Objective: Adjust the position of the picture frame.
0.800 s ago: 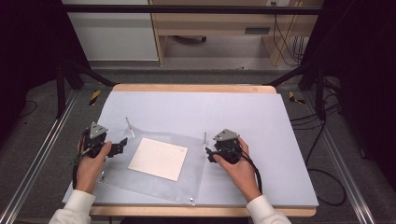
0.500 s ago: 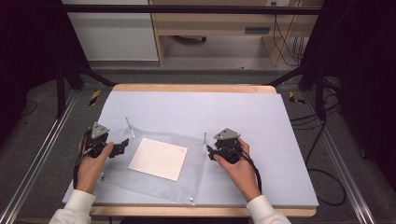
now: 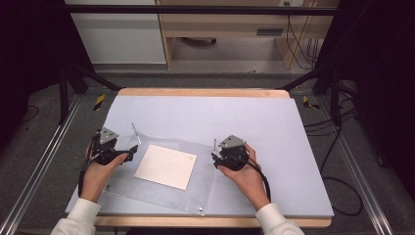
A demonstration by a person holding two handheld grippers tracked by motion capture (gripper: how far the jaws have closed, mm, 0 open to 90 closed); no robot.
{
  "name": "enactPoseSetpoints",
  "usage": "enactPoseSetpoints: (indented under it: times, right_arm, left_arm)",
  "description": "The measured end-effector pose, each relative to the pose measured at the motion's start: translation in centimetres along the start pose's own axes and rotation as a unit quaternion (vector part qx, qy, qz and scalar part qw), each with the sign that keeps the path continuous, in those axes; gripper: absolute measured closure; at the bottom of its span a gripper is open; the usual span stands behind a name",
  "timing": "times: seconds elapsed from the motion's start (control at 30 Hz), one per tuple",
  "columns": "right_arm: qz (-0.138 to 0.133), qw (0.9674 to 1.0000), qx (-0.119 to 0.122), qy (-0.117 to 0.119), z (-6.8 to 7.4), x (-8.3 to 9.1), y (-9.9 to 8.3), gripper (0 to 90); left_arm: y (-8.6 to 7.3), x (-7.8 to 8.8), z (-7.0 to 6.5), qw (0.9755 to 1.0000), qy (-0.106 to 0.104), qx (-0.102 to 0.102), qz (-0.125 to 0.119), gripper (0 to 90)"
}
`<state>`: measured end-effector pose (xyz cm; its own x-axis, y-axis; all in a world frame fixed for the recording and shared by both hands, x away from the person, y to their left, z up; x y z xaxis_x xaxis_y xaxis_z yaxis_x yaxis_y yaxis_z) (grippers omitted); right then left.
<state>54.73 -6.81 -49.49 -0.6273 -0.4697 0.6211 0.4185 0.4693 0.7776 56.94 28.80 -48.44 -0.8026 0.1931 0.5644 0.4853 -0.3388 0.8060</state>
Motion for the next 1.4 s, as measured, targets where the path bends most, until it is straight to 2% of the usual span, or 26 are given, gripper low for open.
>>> enactPoseSetpoints:
  times: [0.03,0.1,0.13,0.17,0.27,0.37,0.43,0.57,0.7,0.77,0.93,1.03,1.2,1.4]
  right_arm:
    - [0.006,1.0000,-0.001,-0.002,0.0,-0.4,0.1,40.5]
    - [0.015,0.9998,-0.006,0.009,0.0,-1.2,0.1,45.9]
    - [0.023,0.9997,-0.007,0.011,-0.1,-1.7,0.0,48.0]
    - [0.029,0.9995,-0.005,0.009,-0.2,-2.1,0.0,51.2]
    - [0.028,0.9995,-0.010,0.012,-0.5,-2.8,0.4,54.9]
    - [0.026,0.9994,-0.014,0.018,-0.7,-3.4,0.7,59.9]
    - [0.023,0.9994,-0.015,0.019,-0.7,-3.6,0.8,61.0]
    - [0.026,0.9991,-0.022,0.025,-1.0,-4.0,0.9,69.9]
    - [0.025,0.9987,-0.028,0.034,-0.8,-4.4,1.1,73.2]
    - [0.029,0.9985,-0.031,0.035,-0.7,-4.7,1.0,74.3]
    - [0.033,0.9983,-0.032,0.036,-0.7,-4.8,0.9,75.2]
    - [0.035,0.9979,-0.042,0.035,-0.8,-4.8,0.8,78.8]
    - [0.035,0.9975,-0.051,0.034,-1.0,-4.8,0.7,84.7]
    - [0.035,0.9973,-0.053,0.037,-1.1,-4.8,0.7,85.1]
  left_arm:
    - [0.3,-0.2,0.0,1.0000,0.002,-0.003,0.000,7.2]
    - [0.6,-0.4,0.1,1.0000,-0.002,0.001,-0.002,7.9]
    - [1.1,-1.0,0.3,0.9999,-0.012,0.011,-0.004,8.4]
    - [1.3,-1.3,0.5,0.9998,-0.011,0.013,-0.001,9.5]
    - [1.5,-2.2,1.1,0.9999,-0.007,0.001,0.011,12.8]
    - [1.6,-3.0,1.5,0.9997,-0.009,0.006,0.020,16.8]
    - [1.6,-3.1,1.5,0.9997,-0.010,0.006,0.022,21.4]
    - [1.7,-3.3,1.1,0.9997,-0.009,-0.004,0.024,27.2]
    - [1.5,-3.7,1.1,0.9995,-0.010,-0.003,0.030,30.7]
    - [1.4,-3.9,1.1,0.9993,-0.008,-0.007,0.035,32.2]
    - [1.2,-4.2,1.2,0.9992,-0.011,-0.003,0.039,34.2]
    - [1.1,-4.7,1.3,0.9990,-0.009,-0.003,0.043,37.5]
    - [1.0,-5.3,1.5,0.9987,-0.009,0.012,0.049,44.8]
    - [1.2,-5.9,1.6,0.9987,-0.008,0.025,0.044,51.5]
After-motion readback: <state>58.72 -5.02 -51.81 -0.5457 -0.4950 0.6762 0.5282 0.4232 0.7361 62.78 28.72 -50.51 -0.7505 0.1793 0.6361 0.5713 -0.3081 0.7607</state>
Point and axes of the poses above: each handheld gripper's, and its own axes: x roughly backward along the jaws, y roughly out of its top, z roughly to its left, the point moved 7 cm from there along -x, roughly forward along the jaws, and after that the axes turned 6 degrees about y, right-handed, at the moved point
